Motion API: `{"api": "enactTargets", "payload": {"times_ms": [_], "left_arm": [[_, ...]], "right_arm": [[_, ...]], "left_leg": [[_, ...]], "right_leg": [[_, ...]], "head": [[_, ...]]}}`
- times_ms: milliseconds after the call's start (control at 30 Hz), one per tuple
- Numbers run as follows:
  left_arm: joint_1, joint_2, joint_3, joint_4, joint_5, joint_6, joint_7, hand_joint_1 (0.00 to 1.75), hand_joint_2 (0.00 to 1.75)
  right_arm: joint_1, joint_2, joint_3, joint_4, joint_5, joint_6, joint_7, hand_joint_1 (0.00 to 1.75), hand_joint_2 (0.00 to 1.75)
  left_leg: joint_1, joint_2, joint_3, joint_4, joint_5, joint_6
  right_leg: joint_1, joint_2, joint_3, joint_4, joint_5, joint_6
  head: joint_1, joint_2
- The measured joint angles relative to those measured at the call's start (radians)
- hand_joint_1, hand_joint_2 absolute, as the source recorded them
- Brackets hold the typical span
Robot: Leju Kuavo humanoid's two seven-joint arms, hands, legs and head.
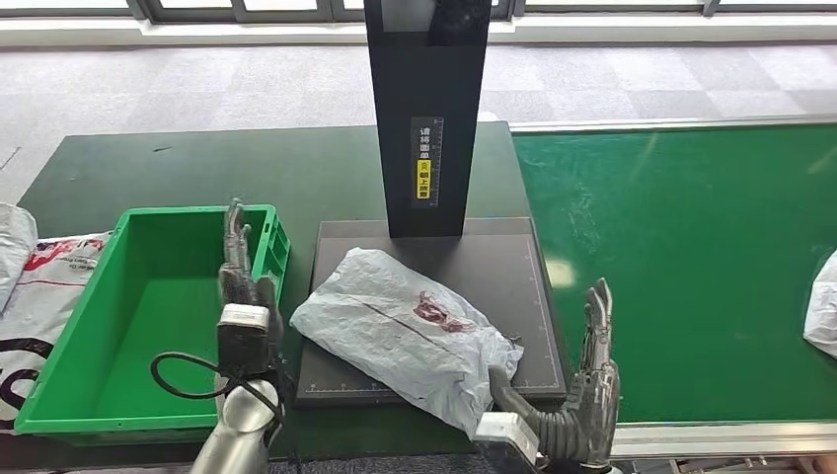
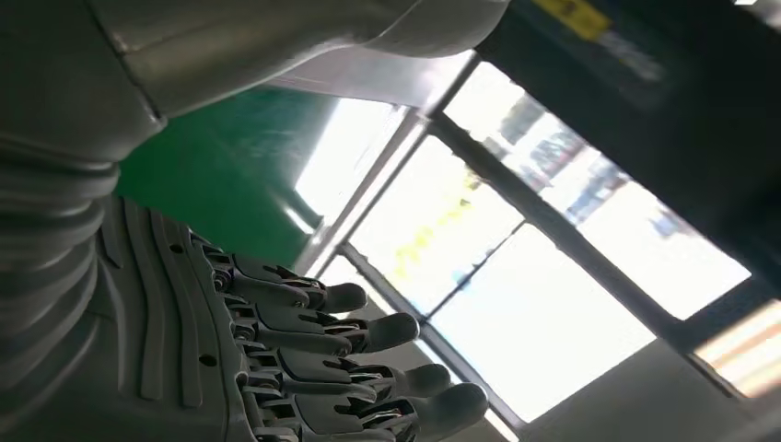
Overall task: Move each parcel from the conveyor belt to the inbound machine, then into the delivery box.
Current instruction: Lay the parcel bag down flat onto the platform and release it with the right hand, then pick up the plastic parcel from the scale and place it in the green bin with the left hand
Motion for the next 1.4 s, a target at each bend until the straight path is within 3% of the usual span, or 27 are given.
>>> {"api": "enactTargets", "payload": {"times_ms": [100,200,400,600,833,1167,1300,1400], "left_arm": [[-0.040,0.021,-0.075,0.043,-0.247,-0.079,0.069,0.00,1.75],[-0.087,0.029,-0.129,0.097,-0.409,-0.106,0.114,0.00,1.75],[-0.142,0.033,-0.180,0.166,-0.481,-0.138,0.132,0.00,1.75],[-0.231,0.028,-0.285,0.314,-0.668,-0.323,0.174,0.00,1.75],[-0.343,0.032,-0.427,0.568,-0.759,-0.496,0.199,0.00,1.75],[-0.451,0.036,-0.518,0.730,-0.755,-0.554,0.199,0.00,1.75],[-0.472,0.038,-0.534,0.753,-0.747,-0.586,0.189,1.68,1.75],[-0.484,0.044,-0.548,0.764,-0.735,-0.613,0.174,1.75,1.75]], "right_arm": [[0.043,0.076,-0.078,-0.093,-0.110,-0.001,-0.279,0.00,1.75],[0.062,0.136,-0.137,-0.166,-0.167,-0.002,-0.364,0.00,1.75],[0.083,0.196,-0.188,-0.233,-0.181,-0.001,-0.371,0.00,1.75],[0.084,0.230,-0.207,-0.266,-0.197,-0.001,-0.348,0.00,1.75],[0.061,0.217,-0.196,-0.277,-0.217,-0.001,-0.262,0.00,1.75],[0.033,0.185,-0.174,-0.276,-0.231,-0.001,-0.242,0.00,1.75],[0.032,0.179,-0.169,-0.275,-0.237,-0.001,-0.246,0.00,1.75],[0.032,0.174,-0.163,-0.273,-0.251,-0.001,-0.257,0.00,1.75]], "left_leg": [[0.000,0.000,0.000,0.000,0.000,0.000],[0.000,0.003,-0.002,0.000,0.000,0.000],[0.000,0.005,0.001,0.000,0.000,0.000],[0.000,0.005,0.002,0.000,0.001,0.000],[0.001,0.004,-0.003,0.000,0.000,0.000],[0.001,0.003,0.011,-0.002,-0.005,0.000],[0.002,0.004,0.018,-0.003,-0.005,0.000],[0.002,0.003,0.023,-0.005,-0.004,-0.001]], "right_leg": [[0.000,0.000,0.000,0.000,0.000,0.000],[0.000,0.002,0.001,0.000,0.000,0.000],[0.000,0.004,0.001,0.000,0.001,0.000],[0.000,0.004,0.001,0.000,0.001,0.000],[-0.001,0.003,0.005,0.000,0.001,0.000],[-0.002,0.001,0.021,0.000,-0.004,-0.001],[-0.002,0.001,0.027,0.000,-0.005,-0.002],[-0.002,0.000,0.032,0.000,-0.007,-0.003]], "head": [[0.000,0.000],[0.000,0.000],[0.000,0.000],[0.000,0.000],[0.000,0.000],[0.000,0.000],[0.000,0.000],[0.000,0.000]]}}
